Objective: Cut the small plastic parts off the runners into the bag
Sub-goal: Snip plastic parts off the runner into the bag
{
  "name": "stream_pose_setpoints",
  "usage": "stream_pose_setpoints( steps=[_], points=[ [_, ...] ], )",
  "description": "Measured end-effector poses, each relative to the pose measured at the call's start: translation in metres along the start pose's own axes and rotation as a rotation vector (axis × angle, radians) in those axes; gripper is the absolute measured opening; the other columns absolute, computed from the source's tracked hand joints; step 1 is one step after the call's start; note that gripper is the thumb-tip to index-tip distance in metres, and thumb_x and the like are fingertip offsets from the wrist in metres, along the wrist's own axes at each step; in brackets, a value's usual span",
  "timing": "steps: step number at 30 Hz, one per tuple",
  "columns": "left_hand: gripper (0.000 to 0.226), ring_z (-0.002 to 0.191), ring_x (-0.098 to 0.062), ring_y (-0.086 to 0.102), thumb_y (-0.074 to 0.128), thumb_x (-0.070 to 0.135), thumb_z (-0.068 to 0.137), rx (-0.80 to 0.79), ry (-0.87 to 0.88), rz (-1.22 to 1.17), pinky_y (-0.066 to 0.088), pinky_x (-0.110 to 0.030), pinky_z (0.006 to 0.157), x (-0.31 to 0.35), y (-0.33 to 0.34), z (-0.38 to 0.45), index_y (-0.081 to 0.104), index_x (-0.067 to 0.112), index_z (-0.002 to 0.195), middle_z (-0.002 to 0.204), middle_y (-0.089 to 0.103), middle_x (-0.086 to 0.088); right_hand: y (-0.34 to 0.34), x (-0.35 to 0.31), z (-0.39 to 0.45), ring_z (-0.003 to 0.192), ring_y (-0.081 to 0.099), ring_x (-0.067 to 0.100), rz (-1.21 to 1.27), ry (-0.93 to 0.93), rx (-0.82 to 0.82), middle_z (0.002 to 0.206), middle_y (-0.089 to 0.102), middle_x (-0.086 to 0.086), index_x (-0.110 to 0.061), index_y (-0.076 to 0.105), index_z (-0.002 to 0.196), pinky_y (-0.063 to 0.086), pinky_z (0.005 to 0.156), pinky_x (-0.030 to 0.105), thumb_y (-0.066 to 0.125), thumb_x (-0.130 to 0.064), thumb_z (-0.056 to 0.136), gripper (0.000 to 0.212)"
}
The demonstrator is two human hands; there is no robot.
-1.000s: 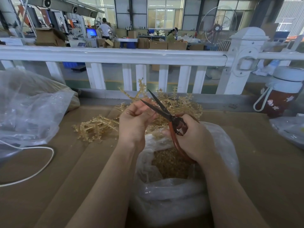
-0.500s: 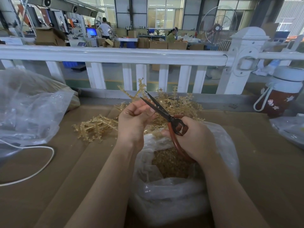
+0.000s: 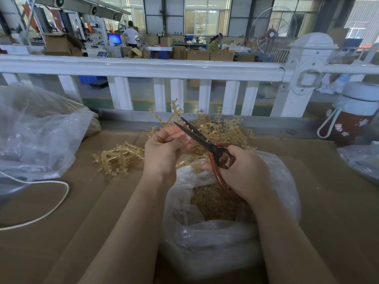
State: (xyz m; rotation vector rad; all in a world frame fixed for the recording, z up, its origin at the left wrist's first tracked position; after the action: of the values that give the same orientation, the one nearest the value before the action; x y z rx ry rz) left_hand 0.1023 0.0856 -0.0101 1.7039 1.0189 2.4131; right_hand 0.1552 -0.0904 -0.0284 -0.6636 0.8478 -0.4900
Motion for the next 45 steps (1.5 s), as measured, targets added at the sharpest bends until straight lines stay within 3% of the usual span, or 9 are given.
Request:
stream_pose_setpoints(
  steps=[7,11,17,23,29,34,36,40,45],
  points=[
    [0.022,0.072,-0.014,0.071,0.068,-0.012,0.075,-0.064,-0.043,0.044,0.057,-0.021,0.065,-0.0024,0.0045,-0.0030,0.071,0.006,0.088,0.078,0.074,-0.005,0.0003,0.0015,0.0009,0.067,0.055,-0.002,-0.110,-0.035,0.051,0.071,0.059,-0.020,-0.032,0.059,0.086,0.042,0.056,0.016,0.064,-0.080,0.075,0.050],
    [0.028,0.072,-0.012,0.071,0.072,0.001,0.062,-0.091,-0.086,-0.014,0.057,-0.020,0.064,-0.0028,0.0067,-0.0045,0.070,0.006,0.090,0.078,0.074,-0.004,0.0018,0.0030,0.0009,0.068,0.057,0.000,-0.081,-0.030,0.039,0.074,0.062,-0.017,-0.031,0.062,0.088,0.048,0.060,0.019,0.060,-0.086,0.071,0.058],
    [0.025,0.075,-0.014,0.071,0.068,-0.006,0.072,-0.079,-0.141,-0.041,0.057,-0.019,0.066,-0.0053,0.0053,-0.0048,0.068,0.004,0.095,0.083,0.072,-0.006,0.0038,0.0031,0.0002,0.067,0.057,0.000,-0.047,-0.022,0.016,0.071,0.062,-0.017,-0.030,0.064,0.087,0.039,0.056,0.013,0.054,-0.090,0.066,0.064],
    [0.028,0.074,-0.013,0.072,0.070,-0.002,0.069,-0.069,-0.140,-0.050,0.057,-0.019,0.065,-0.0058,0.0044,-0.0043,0.068,0.005,0.096,0.082,0.074,-0.004,0.0053,0.0055,0.0011,0.071,0.060,0.004,-0.029,0.003,-0.013,0.075,0.066,-0.014,-0.026,0.068,0.092,0.050,0.063,0.020,0.065,-0.081,0.071,0.058],
    [0.021,0.076,-0.014,0.073,0.072,0.008,0.071,-0.099,-0.130,-0.040,0.057,-0.020,0.066,-0.0044,0.0027,-0.0042,0.074,0.007,0.092,0.087,0.077,-0.007,0.0053,0.0059,0.0014,0.069,0.061,0.008,-0.017,0.026,-0.008,0.072,0.066,-0.011,-0.024,0.067,0.086,0.055,0.068,0.033,0.054,-0.090,0.065,0.070],
    [0.009,0.074,-0.014,0.074,0.066,0.009,0.084,-0.080,-0.125,-0.022,0.058,-0.021,0.065,-0.0049,0.0038,-0.0061,0.075,0.008,0.085,0.084,0.077,-0.009,0.0050,0.0071,0.0018,0.067,0.057,0.001,-0.050,0.018,0.014,0.071,0.064,-0.015,-0.028,0.065,0.087,0.049,0.063,0.020,0.059,-0.084,0.071,0.058],
    [0.016,0.072,-0.014,0.073,0.061,0.003,0.091,-0.065,-0.115,0.015,0.058,-0.020,0.065,-0.0057,0.0042,-0.0068,0.073,0.009,0.083,0.082,0.076,-0.008,0.0046,0.0060,0.0019,0.066,0.056,0.000,-0.075,0.012,0.016,0.071,0.063,-0.016,-0.029,0.064,0.087,0.046,0.060,0.017,0.059,-0.084,0.072,0.057],
    [0.019,0.073,-0.013,0.072,0.059,0.001,0.093,-0.061,-0.129,0.026,0.057,-0.020,0.067,-0.0064,0.0072,-0.0089,0.071,0.010,0.082,0.082,0.076,-0.006,0.0024,0.0032,0.0009,0.064,0.052,-0.003,-0.084,-0.016,0.055,0.069,0.059,-0.017,-0.030,0.062,0.086,0.042,0.056,0.016,0.060,-0.082,0.073,0.054],
    [0.021,0.075,-0.012,0.072,0.062,0.003,0.091,-0.063,-0.130,0.053,0.056,-0.022,0.070,-0.0087,0.0085,-0.0094,0.071,0.014,0.076,0.082,0.076,-0.004,0.0011,0.0024,0.0007,0.071,0.057,0.001,-0.099,-0.032,0.065,0.079,0.064,-0.017,-0.030,0.063,0.091,0.049,0.061,0.022,0.063,-0.078,0.075,0.051]
  ],
)
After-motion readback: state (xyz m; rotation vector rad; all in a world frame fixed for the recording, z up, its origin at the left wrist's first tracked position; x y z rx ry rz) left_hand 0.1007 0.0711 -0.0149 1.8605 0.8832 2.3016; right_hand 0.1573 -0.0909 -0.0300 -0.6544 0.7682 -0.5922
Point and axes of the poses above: each hand's wrist, its own z-axis towards the middle knuckle, its own y-axis out of the palm, x = y × z, the point moved 3 cm from there along z, towards the middle knuckle
